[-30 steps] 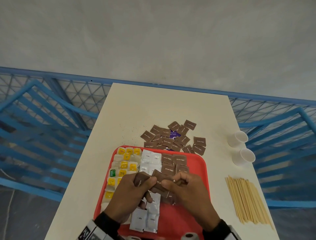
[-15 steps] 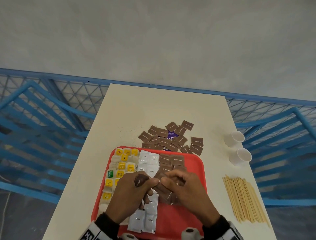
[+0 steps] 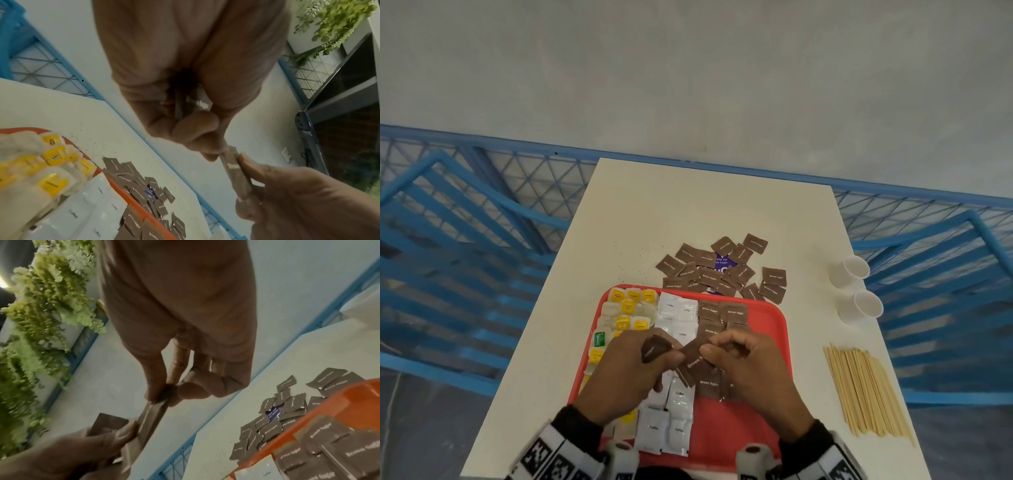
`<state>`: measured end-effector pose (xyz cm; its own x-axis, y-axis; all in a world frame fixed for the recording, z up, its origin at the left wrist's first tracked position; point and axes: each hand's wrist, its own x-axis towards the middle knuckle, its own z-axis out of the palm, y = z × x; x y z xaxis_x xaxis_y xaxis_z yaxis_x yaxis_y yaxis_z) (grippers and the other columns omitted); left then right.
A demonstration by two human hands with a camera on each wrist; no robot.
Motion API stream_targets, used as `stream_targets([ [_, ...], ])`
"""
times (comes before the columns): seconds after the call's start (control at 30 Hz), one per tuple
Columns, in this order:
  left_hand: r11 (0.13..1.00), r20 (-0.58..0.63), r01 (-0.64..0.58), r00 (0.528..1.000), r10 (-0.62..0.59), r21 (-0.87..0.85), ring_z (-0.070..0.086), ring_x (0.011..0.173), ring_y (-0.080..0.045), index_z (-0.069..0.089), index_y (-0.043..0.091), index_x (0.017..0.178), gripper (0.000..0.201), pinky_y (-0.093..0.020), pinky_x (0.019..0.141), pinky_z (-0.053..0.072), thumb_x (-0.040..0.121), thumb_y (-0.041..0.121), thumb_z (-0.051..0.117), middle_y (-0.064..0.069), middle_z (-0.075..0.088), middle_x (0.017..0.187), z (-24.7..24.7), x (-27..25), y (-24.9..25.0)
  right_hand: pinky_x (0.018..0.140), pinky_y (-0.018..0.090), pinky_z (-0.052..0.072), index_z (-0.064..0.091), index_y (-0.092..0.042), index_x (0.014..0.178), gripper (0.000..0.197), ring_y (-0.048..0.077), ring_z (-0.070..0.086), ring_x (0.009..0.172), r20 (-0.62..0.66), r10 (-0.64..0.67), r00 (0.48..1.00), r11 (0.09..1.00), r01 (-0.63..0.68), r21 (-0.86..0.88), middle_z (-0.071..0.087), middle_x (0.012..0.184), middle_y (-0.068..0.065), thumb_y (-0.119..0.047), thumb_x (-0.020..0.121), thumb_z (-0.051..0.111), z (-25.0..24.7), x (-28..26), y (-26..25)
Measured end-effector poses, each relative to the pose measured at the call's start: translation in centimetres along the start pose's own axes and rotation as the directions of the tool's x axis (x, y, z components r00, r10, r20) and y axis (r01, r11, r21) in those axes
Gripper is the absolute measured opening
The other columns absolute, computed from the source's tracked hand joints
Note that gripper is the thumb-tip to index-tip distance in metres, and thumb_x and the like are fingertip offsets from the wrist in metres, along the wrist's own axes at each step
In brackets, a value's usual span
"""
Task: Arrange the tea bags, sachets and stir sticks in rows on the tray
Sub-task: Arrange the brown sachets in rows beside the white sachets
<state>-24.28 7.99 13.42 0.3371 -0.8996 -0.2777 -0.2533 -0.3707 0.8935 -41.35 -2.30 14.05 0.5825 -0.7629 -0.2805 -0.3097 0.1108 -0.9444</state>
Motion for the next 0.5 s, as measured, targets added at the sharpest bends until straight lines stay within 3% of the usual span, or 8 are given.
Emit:
stream_targets([
  [0.07,0.999,-0.001,-0.019,1.000,0.019,-0.033,0.061,0.046,-0.011,0.075,0.017,0.085,0.002,-0.021,0.048,0.049,0.087,0.016,0.074,0.005,0.070,0.063,-0.1,0.3,0.1,0.060,0.018,0.050,0.073,0.000,0.086,0.007,0.005,0.065,0.060,0.049,0.032,0.998,0.999,-0.034,0.030,0.072,0.067,0.001,-0.005,0.082,0.075,-0.6,0.0,-0.2],
  [0.17,0.993,-0.034,-0.041,0.999,0.038,-0.110,0.060,0.046,-0.013,0.076,0.014,0.084,0.003,-0.021,0.046,0.046,0.086,0.013,0.074,0.002,0.070,0.063,0.3,0.5,0.0,0.064,0.023,0.054,0.074,-0.001,0.086,0.009,0.013,0.068,0.065,0.020,0.061,0.998,0.998,-0.061,-0.005,0.075,0.074,0.008,-0.007,0.080,0.078,-2.0,0.1,0.5],
  [0.23,0.985,-0.124,-0.009,0.992,-0.013,-0.172,0.061,0.048,-0.016,0.076,0.013,0.084,0.004,-0.025,0.045,0.046,0.086,0.011,0.074,-0.001,0.070,0.064,0.2,0.7,-0.7,0.063,0.023,0.052,0.074,-0.003,0.084,0.010,0.014,0.068,0.064,-0.064,0.107,0.992,0.994,-0.108,-0.013,0.075,0.074,0.010,-0.009,0.078,0.080,-3.1,0.0,2.3],
  [0.3,0.971,-0.166,0.052,0.982,-0.093,-0.235,0.061,0.050,-0.017,0.076,0.013,0.087,0.003,-0.028,0.045,0.046,0.087,0.011,0.073,-0.005,0.070,0.065,-0.3,0.7,-1.7,0.059,0.018,0.047,0.074,-0.008,0.077,0.008,0.007,0.064,0.059,-0.123,0.192,0.974,0.978,-0.201,-0.061,0.073,0.068,0.003,-0.012,0.077,0.082,-4.0,-0.5,5.2],
  [0.37,0.962,-0.145,0.105,0.979,-0.145,-0.253,0.061,0.050,-0.019,0.075,0.013,0.088,0.003,-0.029,0.046,0.046,0.088,0.011,0.072,-0.007,0.070,0.068,-0.7,0.3,-2.8,0.054,0.017,0.041,0.069,-0.012,0.066,0.016,0.002,0.053,0.049,-0.117,0.292,0.949,0.945,-0.305,-0.118,0.065,0.055,-0.005,-0.010,0.077,0.081,-4.1,-1.5,8.6],
  [0.5,0.949,-0.104,0.189,0.970,-0.221,-0.253,0.059,0.051,-0.019,0.074,0.010,0.089,0.005,-0.028,0.044,0.047,0.090,0.011,0.070,-0.014,0.071,0.073,-1.0,-0.4,-4.4,0.051,0.021,0.037,0.065,-0.014,0.057,0.025,0.007,0.046,0.044,-0.079,0.418,0.905,0.883,-0.425,-0.200,0.059,0.048,-0.002,-0.010,0.075,0.082,-2.4,-2.9,14.5],
])
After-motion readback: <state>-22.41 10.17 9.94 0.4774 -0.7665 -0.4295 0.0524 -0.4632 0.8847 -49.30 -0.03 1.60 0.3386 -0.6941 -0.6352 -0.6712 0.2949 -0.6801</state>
